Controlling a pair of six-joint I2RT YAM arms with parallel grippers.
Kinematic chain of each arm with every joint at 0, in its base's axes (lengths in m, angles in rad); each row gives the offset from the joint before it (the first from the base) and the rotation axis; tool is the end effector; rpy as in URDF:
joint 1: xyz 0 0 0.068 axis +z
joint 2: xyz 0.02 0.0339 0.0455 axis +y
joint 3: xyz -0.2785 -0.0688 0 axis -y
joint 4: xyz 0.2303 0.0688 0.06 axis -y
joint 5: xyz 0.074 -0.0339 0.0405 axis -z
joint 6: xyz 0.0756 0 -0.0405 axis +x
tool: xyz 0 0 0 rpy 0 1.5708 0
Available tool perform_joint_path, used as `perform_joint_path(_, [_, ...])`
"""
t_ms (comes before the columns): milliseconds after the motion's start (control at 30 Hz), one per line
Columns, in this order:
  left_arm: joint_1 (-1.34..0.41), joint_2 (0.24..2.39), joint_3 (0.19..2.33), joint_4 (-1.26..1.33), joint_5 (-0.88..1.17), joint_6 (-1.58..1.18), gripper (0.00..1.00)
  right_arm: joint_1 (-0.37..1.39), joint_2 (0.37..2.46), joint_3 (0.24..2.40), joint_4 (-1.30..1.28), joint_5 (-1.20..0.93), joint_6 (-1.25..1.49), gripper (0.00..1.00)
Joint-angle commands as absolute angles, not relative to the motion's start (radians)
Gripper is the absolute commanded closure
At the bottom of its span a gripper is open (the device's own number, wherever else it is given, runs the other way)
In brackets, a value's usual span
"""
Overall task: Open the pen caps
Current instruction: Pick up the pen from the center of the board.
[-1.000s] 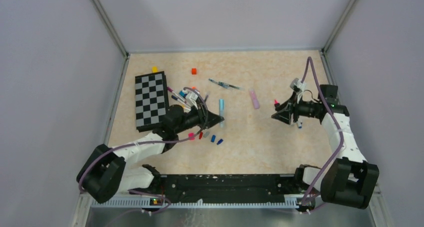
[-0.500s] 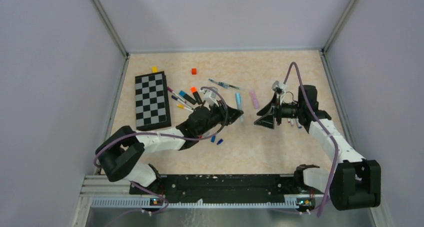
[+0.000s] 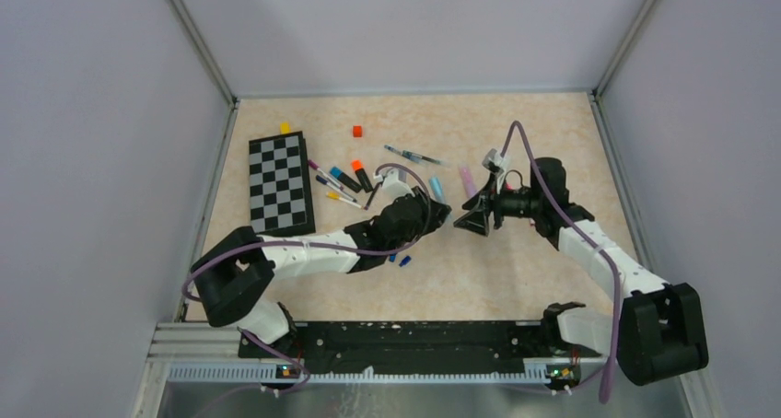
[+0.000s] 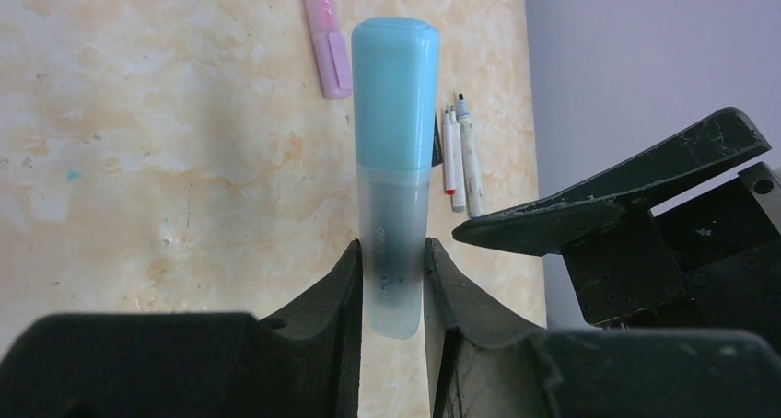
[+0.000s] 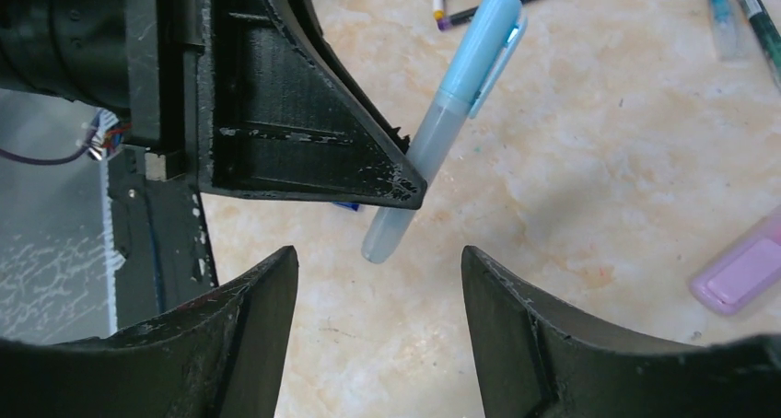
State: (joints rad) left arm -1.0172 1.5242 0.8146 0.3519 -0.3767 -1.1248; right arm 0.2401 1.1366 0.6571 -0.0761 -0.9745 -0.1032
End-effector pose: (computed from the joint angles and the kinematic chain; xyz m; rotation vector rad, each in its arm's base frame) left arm 0.2108 -0.2882 0.2366 -0.3788 2.0211 -1.0551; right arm 0.2122 0.1164 0.2517 -0.9007 1.8260 1.1067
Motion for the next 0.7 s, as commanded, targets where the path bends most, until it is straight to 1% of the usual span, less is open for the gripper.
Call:
perform_joint_path(0, [-1.033,1.540,0.868,0.324,-0.442,-1.186,1.00,0.275,1.152,0.641,0.041,-0.894,-0.050,0.36])
perform_joint_path(333, [-1.061,1.567,0.906,0.307,-0.460,-1.201,1.00,0.333,1.204,0.645,0.063,-0.824,-0.029,0.43])
perform_joint_path(500, [-1.068,1.565,0.894,0.356,-0.450,-1.222,1.00,0.349,1.229,0.657,0.068,-0.814,-0.013,0.52])
perform_joint_path(533, [-1.070,1.564,0.892,0.364,-0.445,-1.227,1.00,0.350,1.233,0.659,0.070,-0.814,-0.008,0.55])
perform_joint_path(600, [-1.075,1.558,0.888,0.379,-0.441,-1.231,1.00,0.350,1.241,0.665,0.070,-0.818,-0.008,0.65])
perform_joint_path(633, [-1.075,1.553,0.885,0.390,-0.438,-1.232,1.00,0.351,1.242,0.668,0.070,-0.818,-0.008,0.72])
perform_joint_path(667, [-1.076,1.551,0.879,0.402,-0.435,-1.233,1.00,0.350,1.244,0.671,0.069,-0.817,-0.007,0.80])
